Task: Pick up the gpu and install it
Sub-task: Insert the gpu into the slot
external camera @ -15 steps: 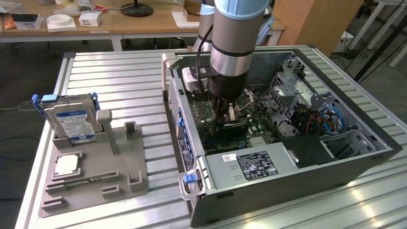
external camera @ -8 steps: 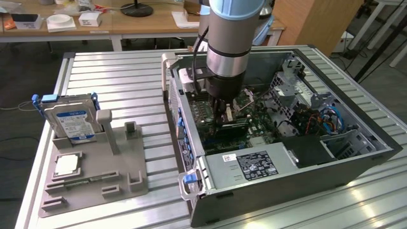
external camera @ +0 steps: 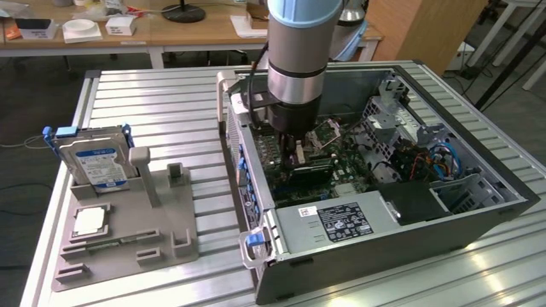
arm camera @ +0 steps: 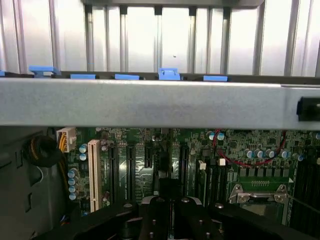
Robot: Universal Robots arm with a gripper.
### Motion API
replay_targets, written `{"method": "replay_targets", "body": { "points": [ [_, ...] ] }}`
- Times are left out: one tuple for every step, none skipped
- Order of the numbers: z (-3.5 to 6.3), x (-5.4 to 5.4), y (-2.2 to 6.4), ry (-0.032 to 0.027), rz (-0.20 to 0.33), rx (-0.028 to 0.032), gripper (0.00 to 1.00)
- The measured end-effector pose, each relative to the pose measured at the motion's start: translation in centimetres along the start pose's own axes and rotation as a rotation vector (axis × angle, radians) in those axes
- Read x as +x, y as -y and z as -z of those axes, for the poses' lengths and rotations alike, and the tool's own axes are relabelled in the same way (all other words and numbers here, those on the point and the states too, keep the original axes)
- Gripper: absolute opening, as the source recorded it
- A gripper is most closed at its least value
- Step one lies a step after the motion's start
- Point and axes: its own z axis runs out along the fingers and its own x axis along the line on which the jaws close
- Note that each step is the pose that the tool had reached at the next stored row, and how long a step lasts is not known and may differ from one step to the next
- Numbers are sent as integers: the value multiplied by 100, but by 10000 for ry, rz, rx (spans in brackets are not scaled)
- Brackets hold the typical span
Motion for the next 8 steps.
{"method": "replay_targets", "body": {
  "points": [
    [14,-2,13,-6,-6,-57,11],
    [36,-4,25,3,-13,-111,11],
    [80,-3,41,-10,-13,-161,11],
    [131,-3,56,-26,-10,-215,11],
    [174,-5,70,-23,-11,-254,11],
    [222,-5,83,-25,-12,-299,11],
    [266,-7,95,-24,-14,-339,11],
    [310,-8,109,-26,-14,-379,11]
  ]
}}
